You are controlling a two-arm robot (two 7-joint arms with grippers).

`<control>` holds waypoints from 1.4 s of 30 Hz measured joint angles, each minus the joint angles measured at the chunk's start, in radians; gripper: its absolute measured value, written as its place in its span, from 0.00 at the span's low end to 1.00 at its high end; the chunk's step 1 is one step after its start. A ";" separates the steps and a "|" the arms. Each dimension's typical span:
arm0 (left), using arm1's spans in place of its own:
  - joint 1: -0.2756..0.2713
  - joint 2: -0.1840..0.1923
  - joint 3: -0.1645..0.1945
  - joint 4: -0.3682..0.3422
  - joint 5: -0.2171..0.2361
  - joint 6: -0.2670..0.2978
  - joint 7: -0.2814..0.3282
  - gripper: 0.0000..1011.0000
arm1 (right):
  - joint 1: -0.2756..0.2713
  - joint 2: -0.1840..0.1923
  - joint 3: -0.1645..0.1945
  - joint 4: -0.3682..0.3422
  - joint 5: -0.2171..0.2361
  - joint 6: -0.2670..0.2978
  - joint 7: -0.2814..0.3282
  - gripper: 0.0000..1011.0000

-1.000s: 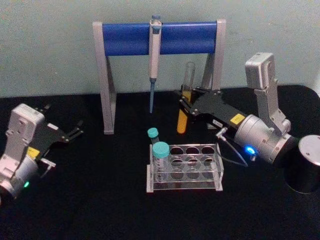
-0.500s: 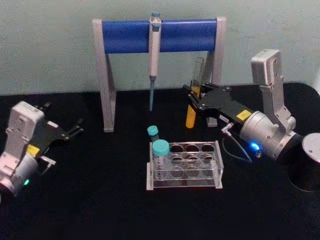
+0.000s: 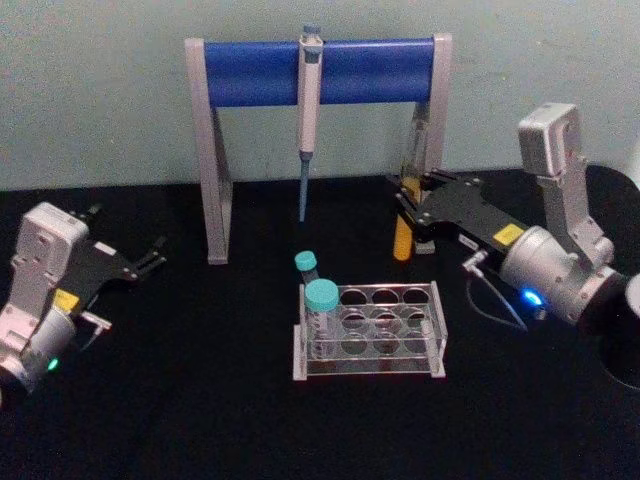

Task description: Pick up the test tube from the test tube rack, shake it, then place it back into the test tube rack.

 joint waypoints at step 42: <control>0.000 0.000 0.000 0.000 0.000 0.000 0.000 0.99 | 0.026 -0.037 -0.037 0.031 0.017 -0.055 -0.013 0.23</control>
